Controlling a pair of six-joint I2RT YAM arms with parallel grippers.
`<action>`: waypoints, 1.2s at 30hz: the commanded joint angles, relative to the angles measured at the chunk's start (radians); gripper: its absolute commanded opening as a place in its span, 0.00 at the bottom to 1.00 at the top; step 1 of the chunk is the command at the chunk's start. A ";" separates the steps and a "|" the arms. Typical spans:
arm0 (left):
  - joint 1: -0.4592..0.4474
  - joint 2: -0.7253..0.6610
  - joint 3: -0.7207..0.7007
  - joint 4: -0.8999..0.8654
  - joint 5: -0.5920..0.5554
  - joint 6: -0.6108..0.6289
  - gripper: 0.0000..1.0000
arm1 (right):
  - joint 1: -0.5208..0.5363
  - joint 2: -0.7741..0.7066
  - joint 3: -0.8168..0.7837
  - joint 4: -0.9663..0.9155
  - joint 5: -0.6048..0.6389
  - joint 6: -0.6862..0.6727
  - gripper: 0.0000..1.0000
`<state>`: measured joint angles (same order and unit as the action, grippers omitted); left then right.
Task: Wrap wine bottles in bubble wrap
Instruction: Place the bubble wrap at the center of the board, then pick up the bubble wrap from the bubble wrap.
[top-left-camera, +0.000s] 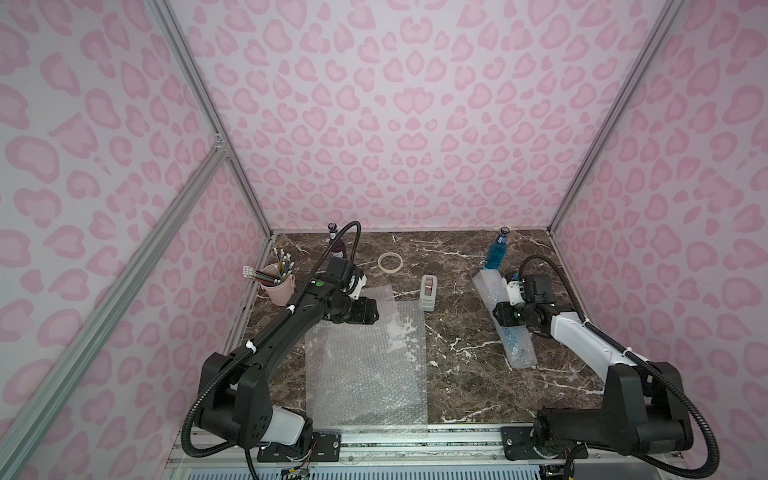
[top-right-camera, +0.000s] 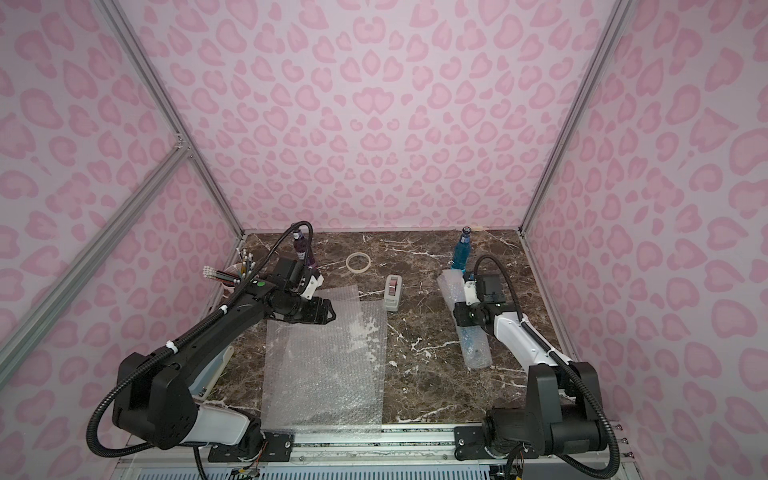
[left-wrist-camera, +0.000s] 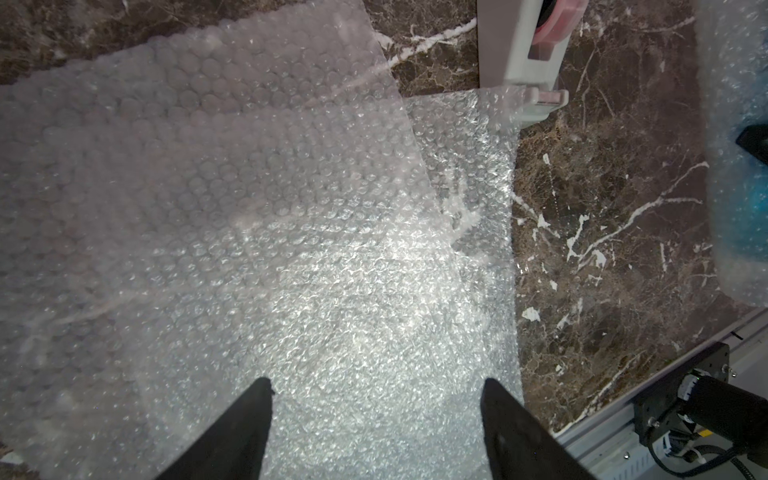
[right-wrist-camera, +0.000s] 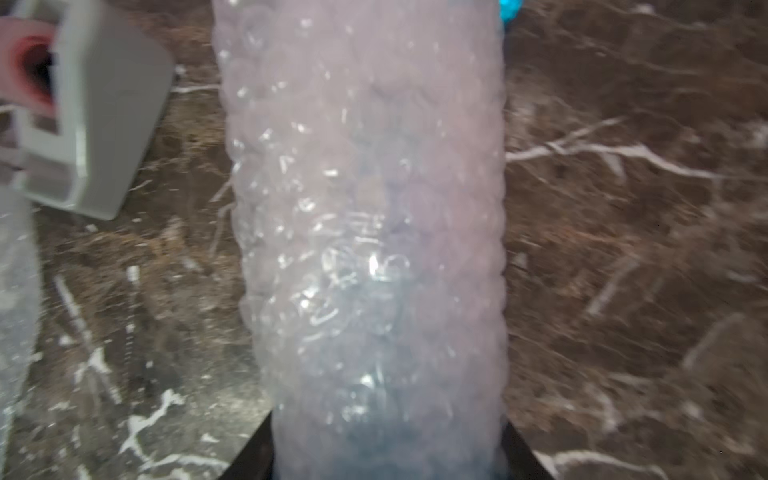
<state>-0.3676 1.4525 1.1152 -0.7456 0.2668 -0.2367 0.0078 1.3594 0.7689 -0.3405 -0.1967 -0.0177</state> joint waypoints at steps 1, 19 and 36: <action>0.000 0.030 0.016 0.049 0.027 -0.013 0.80 | -0.056 0.021 0.017 0.094 0.071 0.004 0.32; -0.007 0.211 0.098 -0.056 -0.271 -0.023 0.79 | -0.202 0.418 0.254 0.123 0.317 -0.186 0.55; -0.013 0.497 0.228 -0.005 -0.321 -0.079 0.61 | -0.048 0.072 0.195 0.095 0.110 -0.135 0.87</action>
<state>-0.3798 1.9244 1.3285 -0.7536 -0.0620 -0.3058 -0.0612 1.4651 0.9863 -0.2325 0.0071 -0.1795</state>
